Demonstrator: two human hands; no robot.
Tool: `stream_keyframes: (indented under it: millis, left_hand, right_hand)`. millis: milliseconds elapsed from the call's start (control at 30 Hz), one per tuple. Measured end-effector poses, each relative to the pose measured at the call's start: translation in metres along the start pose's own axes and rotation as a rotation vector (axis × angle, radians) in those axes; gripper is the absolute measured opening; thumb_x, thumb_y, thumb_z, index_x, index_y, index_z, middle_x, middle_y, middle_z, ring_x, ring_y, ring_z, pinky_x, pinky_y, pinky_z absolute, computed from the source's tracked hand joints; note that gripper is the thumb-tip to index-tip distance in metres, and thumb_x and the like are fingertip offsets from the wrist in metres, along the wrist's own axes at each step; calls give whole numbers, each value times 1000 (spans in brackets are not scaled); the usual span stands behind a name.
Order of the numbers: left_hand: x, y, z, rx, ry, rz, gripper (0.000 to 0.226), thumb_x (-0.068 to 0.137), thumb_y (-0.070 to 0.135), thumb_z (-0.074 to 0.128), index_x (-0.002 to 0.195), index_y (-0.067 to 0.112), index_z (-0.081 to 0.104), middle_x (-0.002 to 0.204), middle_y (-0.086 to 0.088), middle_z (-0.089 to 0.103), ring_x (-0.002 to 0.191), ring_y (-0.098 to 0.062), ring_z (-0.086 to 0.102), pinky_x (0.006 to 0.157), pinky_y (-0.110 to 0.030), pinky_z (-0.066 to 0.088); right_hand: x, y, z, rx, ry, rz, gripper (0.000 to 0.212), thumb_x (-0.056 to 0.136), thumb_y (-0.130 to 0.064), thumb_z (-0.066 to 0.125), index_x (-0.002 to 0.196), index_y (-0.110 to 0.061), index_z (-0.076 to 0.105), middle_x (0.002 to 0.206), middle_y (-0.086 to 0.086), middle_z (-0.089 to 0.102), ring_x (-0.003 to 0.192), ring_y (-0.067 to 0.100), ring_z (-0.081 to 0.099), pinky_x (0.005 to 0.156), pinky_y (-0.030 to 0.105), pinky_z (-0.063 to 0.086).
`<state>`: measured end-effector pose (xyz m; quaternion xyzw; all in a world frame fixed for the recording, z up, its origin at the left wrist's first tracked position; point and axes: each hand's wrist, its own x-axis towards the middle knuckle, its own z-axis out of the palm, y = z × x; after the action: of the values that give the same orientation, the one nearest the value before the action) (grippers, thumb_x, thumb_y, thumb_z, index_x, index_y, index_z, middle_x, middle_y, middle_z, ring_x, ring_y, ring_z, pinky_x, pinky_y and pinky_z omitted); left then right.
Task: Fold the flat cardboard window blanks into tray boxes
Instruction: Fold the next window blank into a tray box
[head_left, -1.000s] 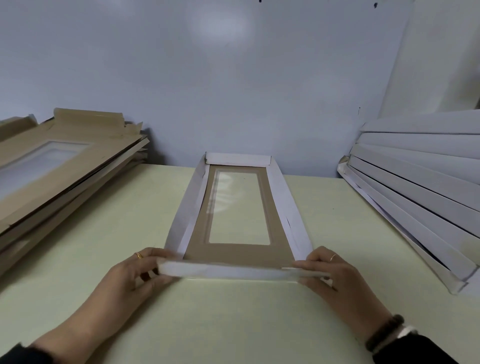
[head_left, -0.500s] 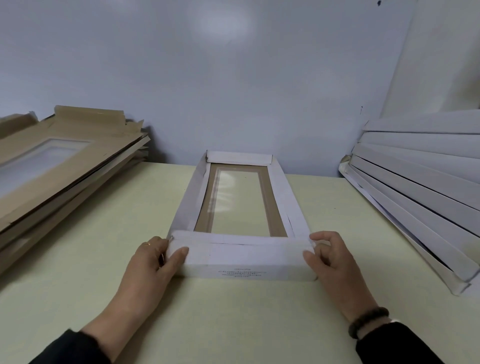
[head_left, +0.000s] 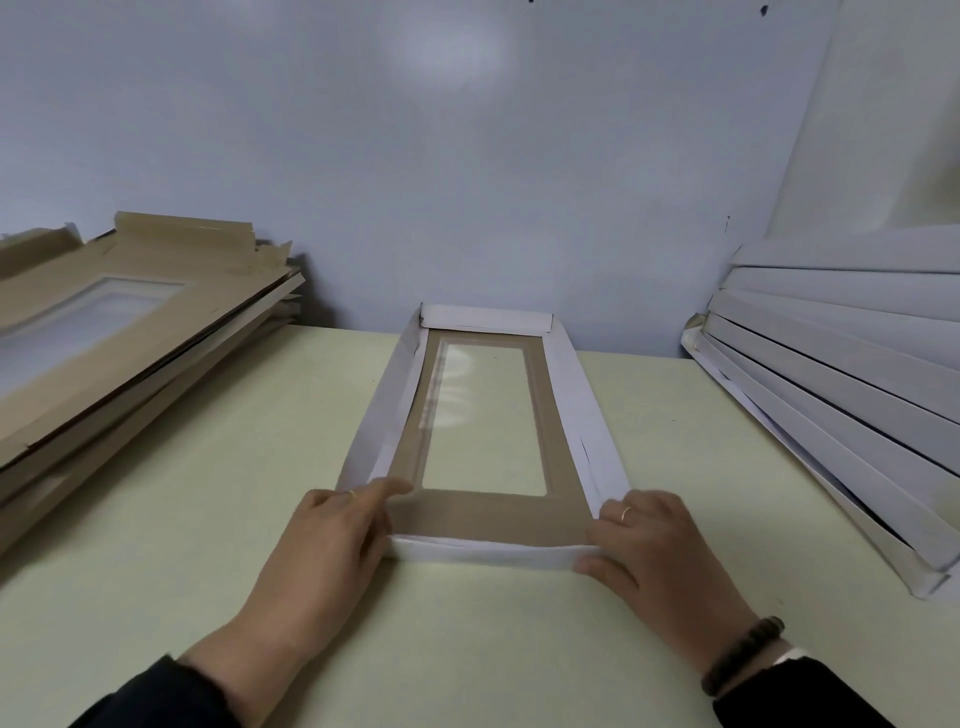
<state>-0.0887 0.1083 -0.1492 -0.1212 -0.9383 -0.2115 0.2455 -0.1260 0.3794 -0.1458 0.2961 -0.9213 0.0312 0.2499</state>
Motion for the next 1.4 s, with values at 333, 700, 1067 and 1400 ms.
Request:
stream_keyframes:
  millis: [333,700,1067,1400]
  left_hand:
    - [13,62,32,40,-196,192,24,95,41,40,104,30,60,92,4,59,91,-16,54,69,-23,34]
    - [11,62,29,160,-259,227,13,64,40,61,57,29,61,54,13,54,51,-6,55,41,-11,34]
    - [10,64,33,158,-185,183,17,87,32,52,77,22,60,76,3,60,77,-18,57,58,-20,35]
    - [15,55,28,88,-333,174,21,96,42,38,85,24,40,102,0,50,101,-17,45,67,-22,21]
  right_hand:
    - [13,-28,0,369,-273,9,54,87,-59,28,104,-26,67,94,-10,62,88,13,55,79,23,40]
    - [17,7,-2,76,-370,-208,49,78,-71,42,88,-23,44,96,-9,50,89,10,38,79,22,29]
    - [1,-17,8,133,141,-138,45,63,-39,81,50,-14,45,54,-2,48,51,14,46,49,21,33]
    - [-2,-16,12,-51,197,-117,23,74,-24,50,52,-17,51,50,-6,49,48,17,51,60,27,32]
